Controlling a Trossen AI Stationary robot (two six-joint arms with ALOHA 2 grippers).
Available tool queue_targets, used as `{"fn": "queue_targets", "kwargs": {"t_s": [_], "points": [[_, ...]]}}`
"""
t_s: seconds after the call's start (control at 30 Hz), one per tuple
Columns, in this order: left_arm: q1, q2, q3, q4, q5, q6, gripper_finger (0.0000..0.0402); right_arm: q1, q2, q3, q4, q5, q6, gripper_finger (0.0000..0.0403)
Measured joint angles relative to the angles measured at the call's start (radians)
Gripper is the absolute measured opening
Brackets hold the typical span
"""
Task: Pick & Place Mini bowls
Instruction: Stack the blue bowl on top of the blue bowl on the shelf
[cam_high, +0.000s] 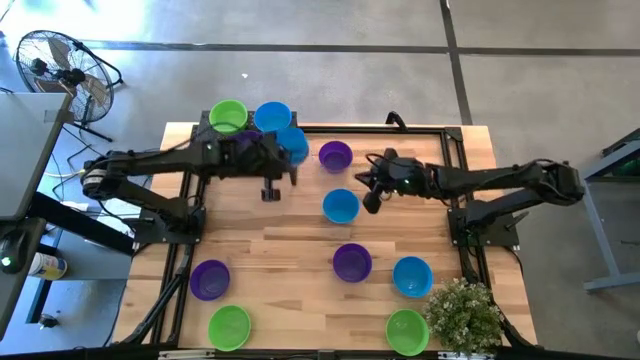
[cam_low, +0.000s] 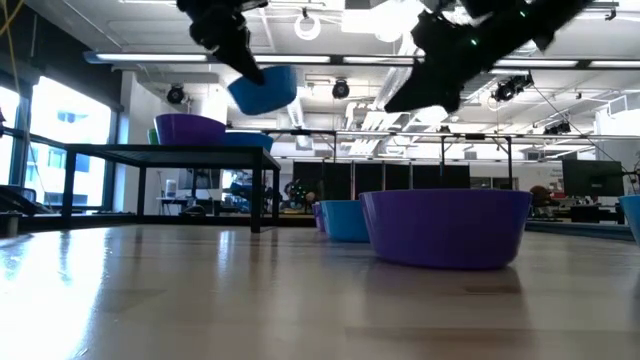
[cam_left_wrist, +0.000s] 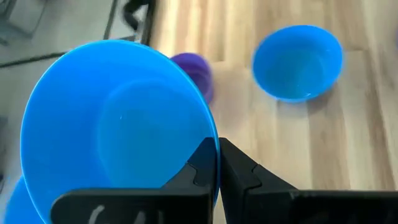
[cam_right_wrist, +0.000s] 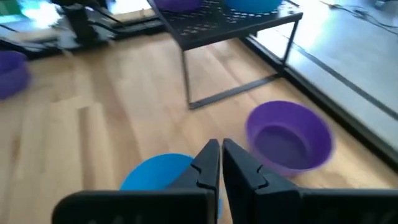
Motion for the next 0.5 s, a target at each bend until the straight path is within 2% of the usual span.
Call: {"fn": "queue_targets", "kwargs": {"t_s": [0.17,0.27,0.5], "points": [[0.104,0.005,0.120,-0.100,0.022,-0.006,0.0000,0.009,-0.023,-0.174,0.244,-0.053,0.000,0.0006],[0.184,0.017,0.175,-0.142,0.084,-0.039,0.0000,0.023,-0.023,-0.252,0.352,-0.055,-0.006,0.0001],[0.363,0.041,0.205,-0.147,0.133,-0.053,0.0000,0.034,-0.023,-0.329,0.452,-0.040,-0.005,0.0001]]}}
